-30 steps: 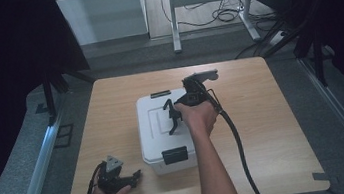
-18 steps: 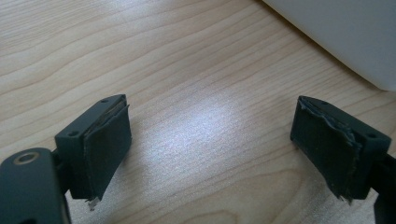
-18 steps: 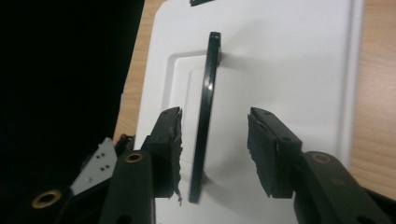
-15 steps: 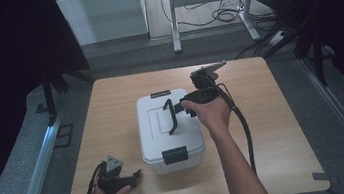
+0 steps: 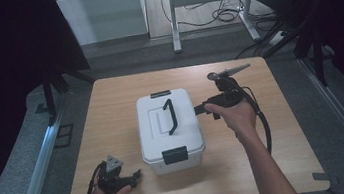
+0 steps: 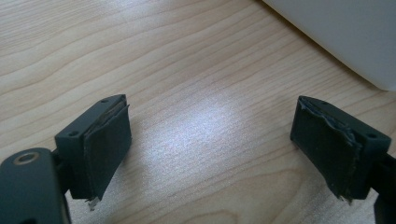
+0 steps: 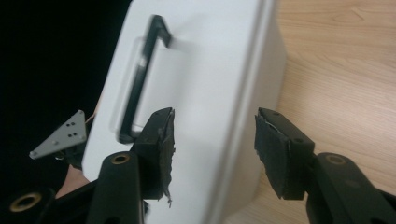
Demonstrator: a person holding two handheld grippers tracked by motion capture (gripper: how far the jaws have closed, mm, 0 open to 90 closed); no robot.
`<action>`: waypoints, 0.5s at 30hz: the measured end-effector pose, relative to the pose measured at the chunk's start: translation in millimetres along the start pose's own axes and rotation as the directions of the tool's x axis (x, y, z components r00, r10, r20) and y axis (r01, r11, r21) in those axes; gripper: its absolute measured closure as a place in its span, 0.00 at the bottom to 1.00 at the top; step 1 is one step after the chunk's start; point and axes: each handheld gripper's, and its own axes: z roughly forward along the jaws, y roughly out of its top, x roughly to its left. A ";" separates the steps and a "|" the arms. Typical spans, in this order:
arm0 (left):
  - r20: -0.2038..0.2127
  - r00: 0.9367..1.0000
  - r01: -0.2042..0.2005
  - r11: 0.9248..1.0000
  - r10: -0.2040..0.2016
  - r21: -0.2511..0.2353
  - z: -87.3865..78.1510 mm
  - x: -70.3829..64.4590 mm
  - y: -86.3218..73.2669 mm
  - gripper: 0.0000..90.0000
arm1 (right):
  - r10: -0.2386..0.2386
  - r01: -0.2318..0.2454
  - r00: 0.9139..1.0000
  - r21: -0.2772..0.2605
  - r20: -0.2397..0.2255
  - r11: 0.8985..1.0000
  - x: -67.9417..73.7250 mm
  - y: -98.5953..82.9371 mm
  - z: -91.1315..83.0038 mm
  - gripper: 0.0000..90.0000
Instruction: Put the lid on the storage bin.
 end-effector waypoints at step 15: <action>0.000 1.000 0.004 1.000 -0.004 -0.004 0.3 -0.4 -0.2 0.14 | 0.008 -0.009 1.000 -0.073 -0.009 0.997 -77.8 -46.1 -17.8 0.51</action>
